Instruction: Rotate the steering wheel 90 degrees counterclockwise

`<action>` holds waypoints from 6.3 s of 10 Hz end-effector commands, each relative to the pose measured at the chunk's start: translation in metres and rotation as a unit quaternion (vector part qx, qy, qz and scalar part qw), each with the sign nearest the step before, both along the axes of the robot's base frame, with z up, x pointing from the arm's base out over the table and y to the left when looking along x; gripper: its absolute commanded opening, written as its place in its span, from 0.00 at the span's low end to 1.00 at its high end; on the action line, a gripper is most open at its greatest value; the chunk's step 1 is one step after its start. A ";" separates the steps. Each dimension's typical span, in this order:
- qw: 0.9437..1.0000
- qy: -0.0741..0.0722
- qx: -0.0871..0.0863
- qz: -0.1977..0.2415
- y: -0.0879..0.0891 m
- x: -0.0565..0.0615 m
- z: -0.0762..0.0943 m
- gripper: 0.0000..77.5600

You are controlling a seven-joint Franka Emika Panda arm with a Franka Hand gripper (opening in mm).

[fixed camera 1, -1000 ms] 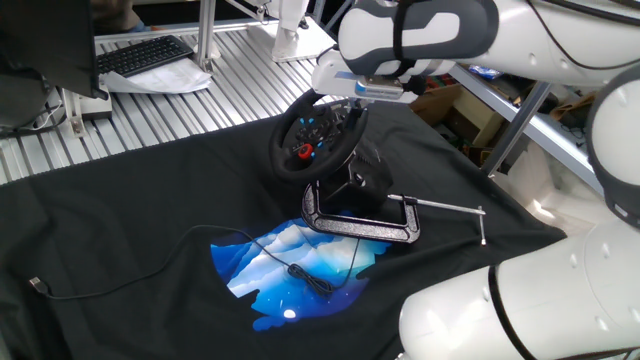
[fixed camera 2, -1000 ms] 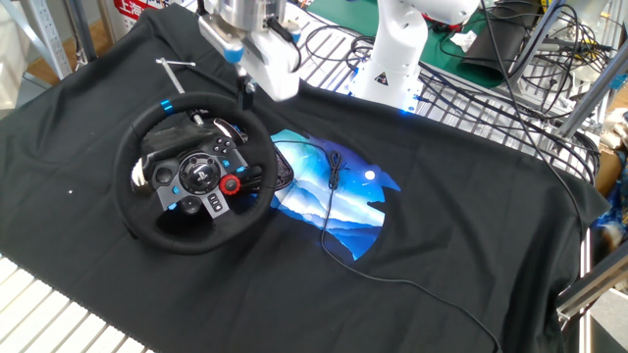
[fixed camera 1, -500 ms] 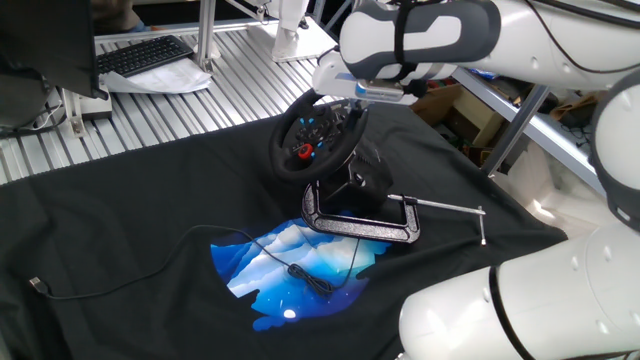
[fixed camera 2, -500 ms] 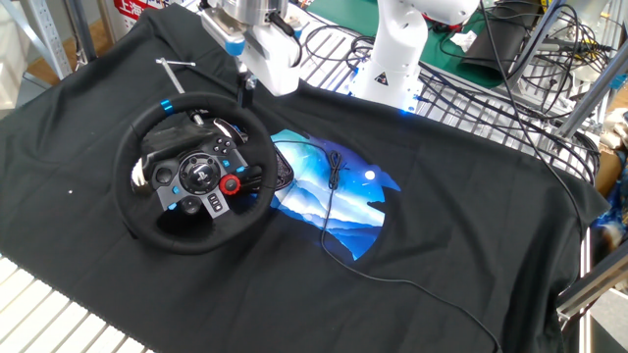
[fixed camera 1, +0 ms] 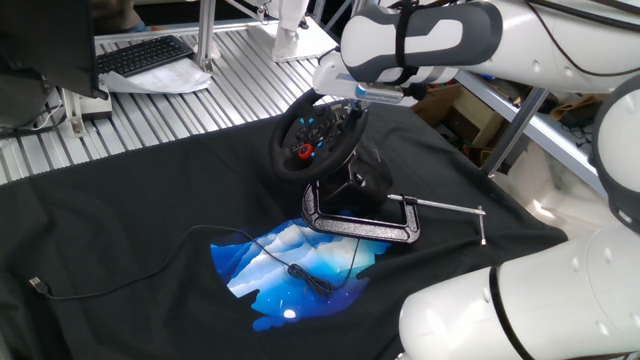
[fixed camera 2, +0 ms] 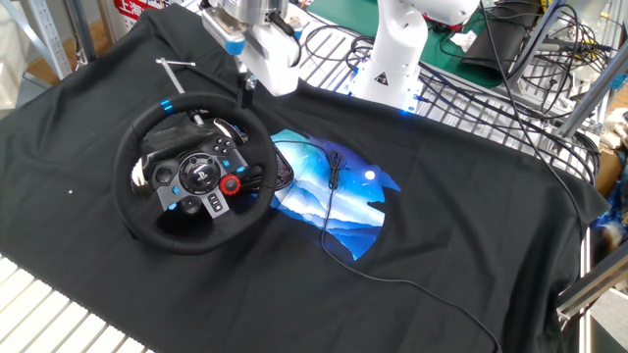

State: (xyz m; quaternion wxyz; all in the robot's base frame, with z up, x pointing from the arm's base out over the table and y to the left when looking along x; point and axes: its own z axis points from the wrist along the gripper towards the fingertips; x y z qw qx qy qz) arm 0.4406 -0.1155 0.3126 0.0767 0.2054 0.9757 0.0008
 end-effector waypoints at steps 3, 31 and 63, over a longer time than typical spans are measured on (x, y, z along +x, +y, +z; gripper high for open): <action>1.000 0.001 0.004 -0.020 0.000 0.001 0.001 0.00; 0.992 -0.055 -0.022 -0.110 -0.005 -0.012 -0.007 0.00; 0.993 -0.058 -0.025 -0.101 -0.006 -0.011 -0.007 1.00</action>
